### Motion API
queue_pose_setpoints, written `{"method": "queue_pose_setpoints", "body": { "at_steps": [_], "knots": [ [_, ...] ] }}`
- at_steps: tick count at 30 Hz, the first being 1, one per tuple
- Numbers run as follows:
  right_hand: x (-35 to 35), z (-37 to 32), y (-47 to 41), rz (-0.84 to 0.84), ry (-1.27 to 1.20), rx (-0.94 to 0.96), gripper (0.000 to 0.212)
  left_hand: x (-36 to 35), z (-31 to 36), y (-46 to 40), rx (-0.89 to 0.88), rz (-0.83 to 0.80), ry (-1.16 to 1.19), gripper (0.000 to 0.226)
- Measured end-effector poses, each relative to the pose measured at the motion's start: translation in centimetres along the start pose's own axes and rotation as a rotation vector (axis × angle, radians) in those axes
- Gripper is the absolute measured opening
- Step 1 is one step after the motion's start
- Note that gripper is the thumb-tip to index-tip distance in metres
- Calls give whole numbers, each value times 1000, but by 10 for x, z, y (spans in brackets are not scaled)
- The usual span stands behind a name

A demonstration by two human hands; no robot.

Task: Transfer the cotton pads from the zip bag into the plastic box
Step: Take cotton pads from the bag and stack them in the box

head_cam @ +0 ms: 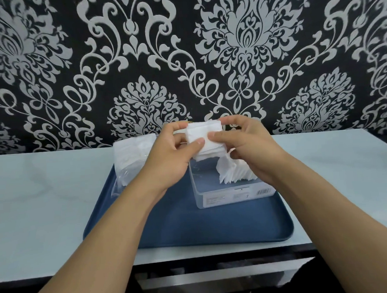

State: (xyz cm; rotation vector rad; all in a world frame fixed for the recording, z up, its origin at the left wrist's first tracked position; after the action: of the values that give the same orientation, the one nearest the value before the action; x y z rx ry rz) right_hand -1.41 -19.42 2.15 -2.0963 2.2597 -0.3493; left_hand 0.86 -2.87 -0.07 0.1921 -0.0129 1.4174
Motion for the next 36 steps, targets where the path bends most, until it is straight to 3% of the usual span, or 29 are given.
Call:
{"method": "queue_pose_setpoints", "body": {
  "at_steps": [4,6,9,13,16,23,28,31,36],
  "knots": [
    [8,0,-6,74,331,52,36,2,1,3,-107,143,-345,57],
    [6,5,-10,46,524,57,33,1,4,5,-188,185,-481,47],
    [-1,11,-15,11,819,101,29,-6,4,6,-248,125,-672,16],
    [-9,18,-18,-3,1065,135,22,-17,-7,7,-218,11,-906,11],
    [-11,17,-17,19,1196,196,29,-23,-8,8,-225,-8,-977,5],
    [-22,21,-17,-37,1229,291,40,-27,-11,4,-221,-22,-990,17],
    [-22,9,-14,-38,1056,406,23,-25,-12,4,-223,-11,-966,17],
    [-27,9,-13,-137,954,439,8,-22,-10,4,-236,-6,-969,11],
    [-37,17,-11,-293,1212,407,31,-22,-8,8,-265,-14,-968,11]
  ]
}}
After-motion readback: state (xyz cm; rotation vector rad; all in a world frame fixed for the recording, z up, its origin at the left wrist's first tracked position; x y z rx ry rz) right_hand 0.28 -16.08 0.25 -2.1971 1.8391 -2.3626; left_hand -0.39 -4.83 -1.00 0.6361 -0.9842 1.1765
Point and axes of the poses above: each hand's wrist, its own y-axis away from the middle knuckle, its own x-axis out of the back of the hand, z = x × y, the point moved 7 cm from there along -y, towards the middle knuckle, and after that the axes turned 12 degrees about x, right-handed, at the moved point
